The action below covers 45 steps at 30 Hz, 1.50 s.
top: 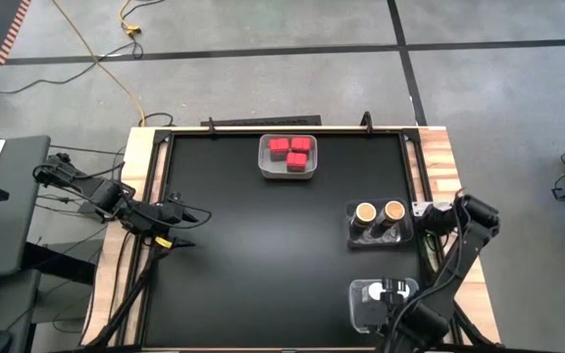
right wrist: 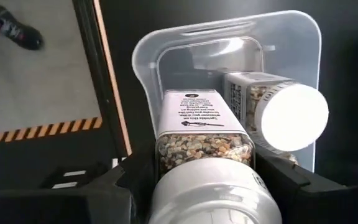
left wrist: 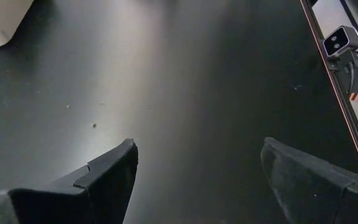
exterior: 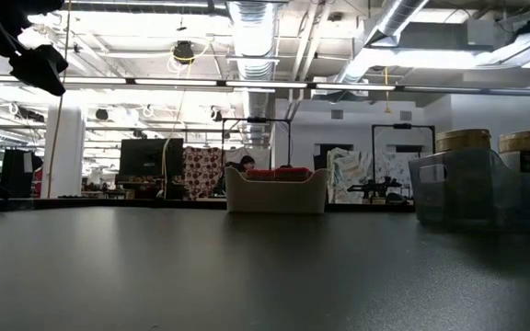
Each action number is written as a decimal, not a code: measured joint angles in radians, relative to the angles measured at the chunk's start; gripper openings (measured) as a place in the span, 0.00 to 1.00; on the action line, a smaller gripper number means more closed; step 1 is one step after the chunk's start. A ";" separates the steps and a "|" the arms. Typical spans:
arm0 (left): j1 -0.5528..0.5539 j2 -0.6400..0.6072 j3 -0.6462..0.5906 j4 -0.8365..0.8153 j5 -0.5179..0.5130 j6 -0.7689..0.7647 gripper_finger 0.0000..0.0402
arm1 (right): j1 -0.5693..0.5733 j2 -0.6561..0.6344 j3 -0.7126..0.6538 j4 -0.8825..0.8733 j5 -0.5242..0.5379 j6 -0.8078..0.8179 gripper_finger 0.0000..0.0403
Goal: Sort spices by type
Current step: Put the white seasoning bottle into the transparent bin
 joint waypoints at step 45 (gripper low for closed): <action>0.000 0.000 0.000 -0.006 -0.001 -0.001 0.81 | -0.011 0.002 -0.208 0.253 -0.006 -0.097 0.58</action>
